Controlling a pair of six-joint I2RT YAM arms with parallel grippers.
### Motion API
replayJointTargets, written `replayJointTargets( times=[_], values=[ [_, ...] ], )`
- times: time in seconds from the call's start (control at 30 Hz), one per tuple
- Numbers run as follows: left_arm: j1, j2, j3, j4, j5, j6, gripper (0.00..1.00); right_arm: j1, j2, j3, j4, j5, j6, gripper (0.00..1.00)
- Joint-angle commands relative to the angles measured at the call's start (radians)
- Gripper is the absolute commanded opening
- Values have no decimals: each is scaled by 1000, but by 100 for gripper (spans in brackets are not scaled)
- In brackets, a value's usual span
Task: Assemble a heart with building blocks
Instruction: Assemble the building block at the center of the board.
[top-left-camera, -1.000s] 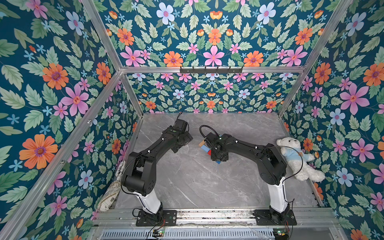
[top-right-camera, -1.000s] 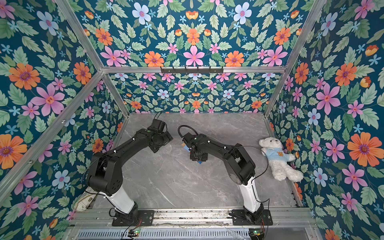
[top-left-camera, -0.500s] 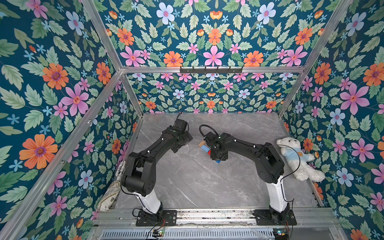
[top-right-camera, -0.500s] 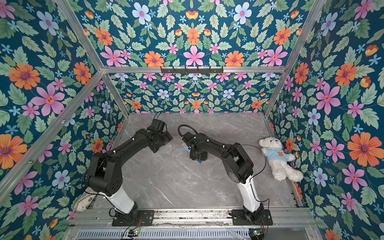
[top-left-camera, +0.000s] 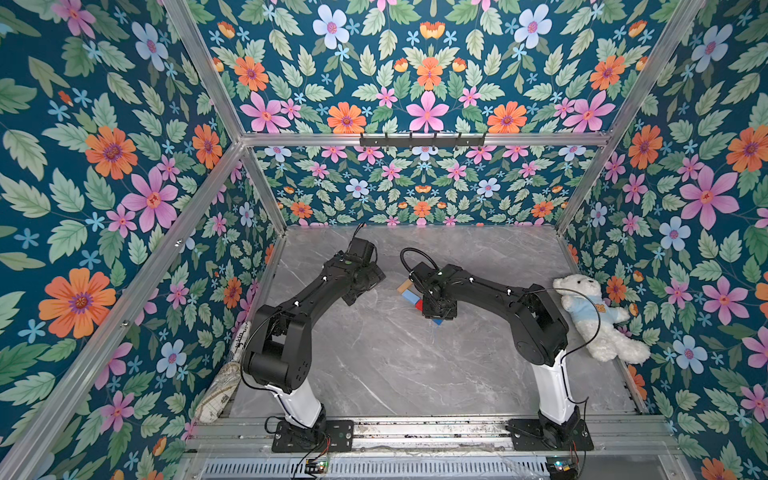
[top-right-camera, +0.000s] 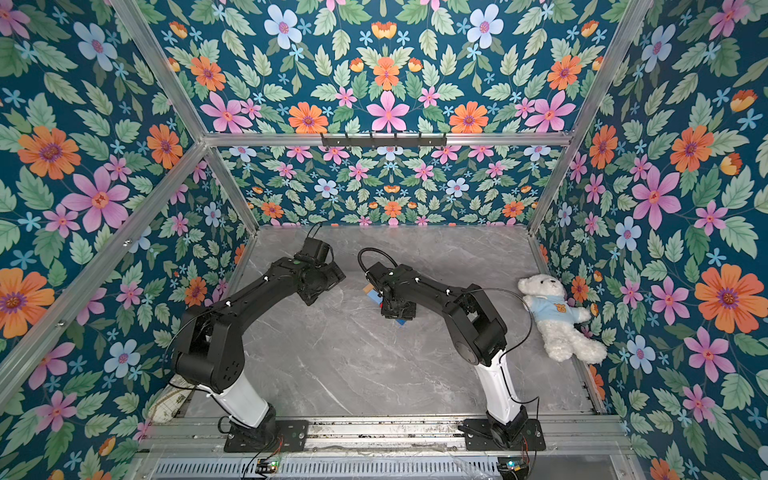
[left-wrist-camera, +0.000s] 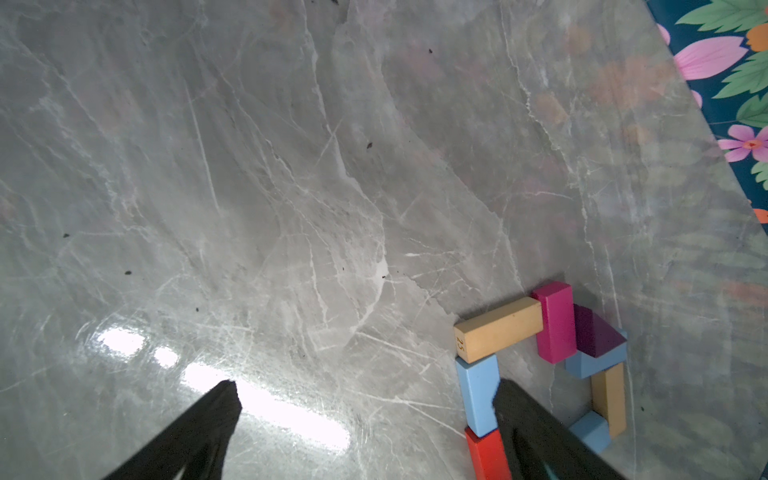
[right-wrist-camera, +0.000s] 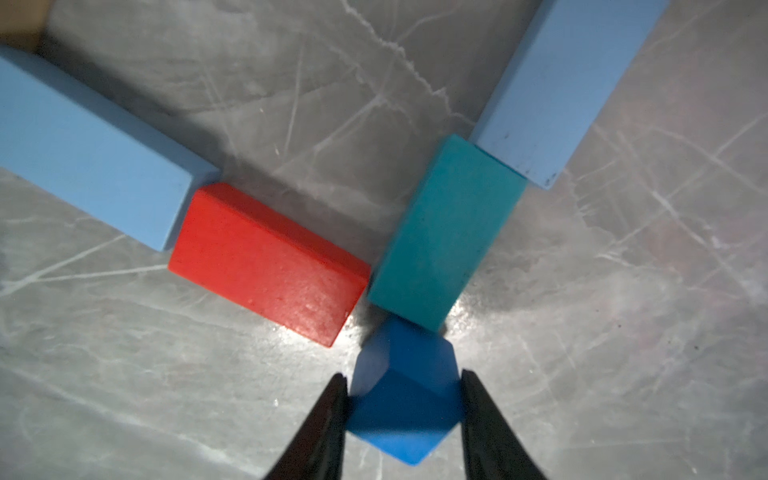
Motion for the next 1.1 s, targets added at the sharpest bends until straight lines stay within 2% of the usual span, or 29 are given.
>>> replayJointTargets(
  times=[0.0, 0.63, 0.9, 1.07],
  values=[
    [3, -6, -3, -5, -11, 10, 99, 0, 4, 6, -3, 10, 6, 19],
    [6, -9, -8, -6, -11, 7, 99, -5, 16, 26, 7, 5, 4, 20],
    [7, -12, -12, -5, -13, 7, 99, -11, 28, 41, 3, 16, -1, 26],
    [7, -13, -12, -6, -13, 7, 99, -11, 30, 47, -2, 18, -1, 37]
  ],
)
